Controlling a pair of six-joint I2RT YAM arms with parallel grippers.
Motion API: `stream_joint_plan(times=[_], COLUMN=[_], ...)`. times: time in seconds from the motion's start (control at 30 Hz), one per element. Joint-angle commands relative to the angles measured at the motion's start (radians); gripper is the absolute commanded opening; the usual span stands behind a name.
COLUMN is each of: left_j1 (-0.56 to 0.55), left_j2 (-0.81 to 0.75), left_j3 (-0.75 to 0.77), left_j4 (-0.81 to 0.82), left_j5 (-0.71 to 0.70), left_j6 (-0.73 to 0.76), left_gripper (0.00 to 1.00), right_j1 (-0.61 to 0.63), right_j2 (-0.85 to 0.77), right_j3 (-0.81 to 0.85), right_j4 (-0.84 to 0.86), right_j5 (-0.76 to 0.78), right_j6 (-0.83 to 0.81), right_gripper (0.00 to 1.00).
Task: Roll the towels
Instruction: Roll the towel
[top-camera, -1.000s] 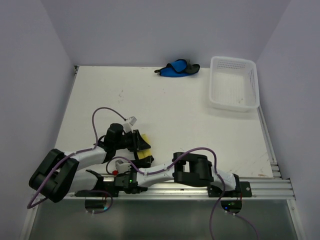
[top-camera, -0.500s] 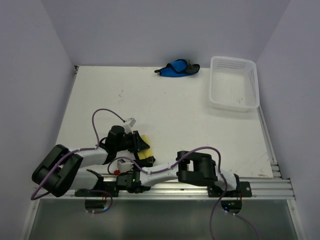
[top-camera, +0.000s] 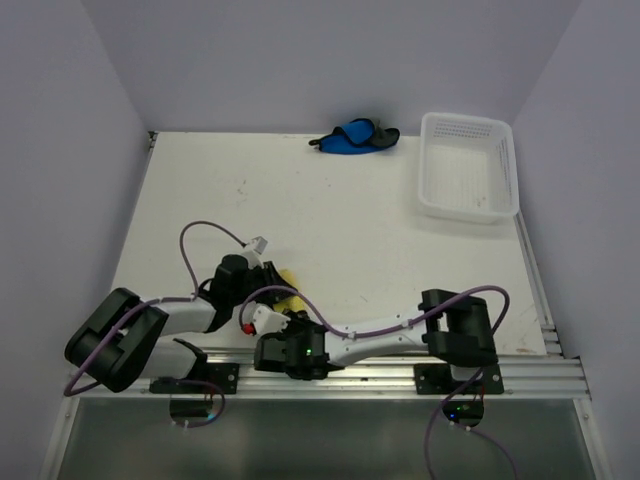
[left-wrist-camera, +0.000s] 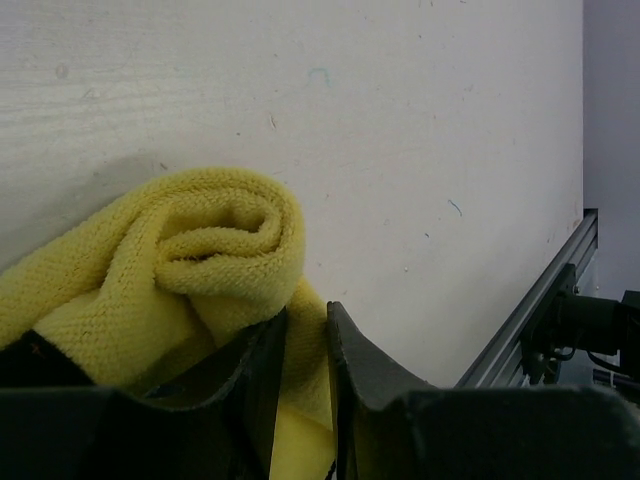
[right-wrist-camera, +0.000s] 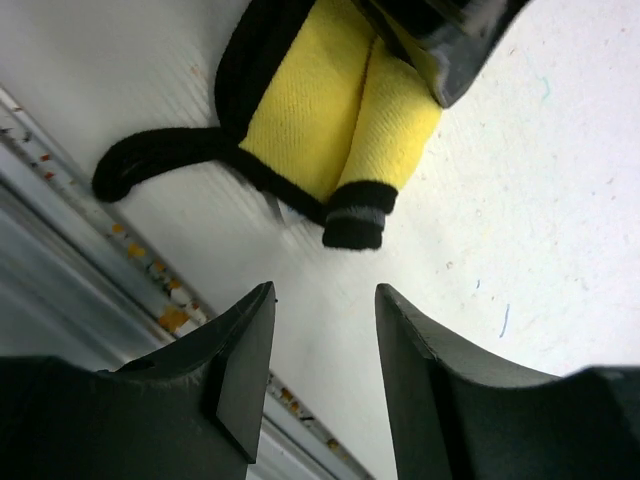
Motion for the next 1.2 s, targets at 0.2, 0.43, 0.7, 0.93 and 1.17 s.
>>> stream_joint_plan(times=[0.2,0.43,0.7,0.93,1.17], left_j1=[0.006,0.006,0.003,-0.007,-0.014], left_j2=[0.0,-0.007,-0.042,-0.068,-0.1], left_j3=[-0.081,-0.113,-0.136,-0.147,-0.162], left_j4=[-0.126,-0.088,-0.083,-0.089,-0.097], left_j5=[-0.154,-0.147,-0.157,-0.17,-0.188], left_j6=[0.017,-0.002,-0.009,-0.017,-0.032], left_gripper=[0.3,0.3,0.3,0.3,0.3], right_j1=[-0.08,-0.399,-0.485,-0.485,-0.485], right_j2=[-0.377,-0.524,-0.348,-0.274,-0.205], right_j3=[-0.23,-0.421,-0.39,-0.425,-0.427], right_j4=[0.245,0.515,0.604,0.67,0.696], right_j5=[-0.221,-0.605,-0.782,-0.8,-0.82], right_j6=[0.245,0.391,0.497,0.514,0.519], right_gripper=[0.49,0.51,0.53,0.55,0.55])
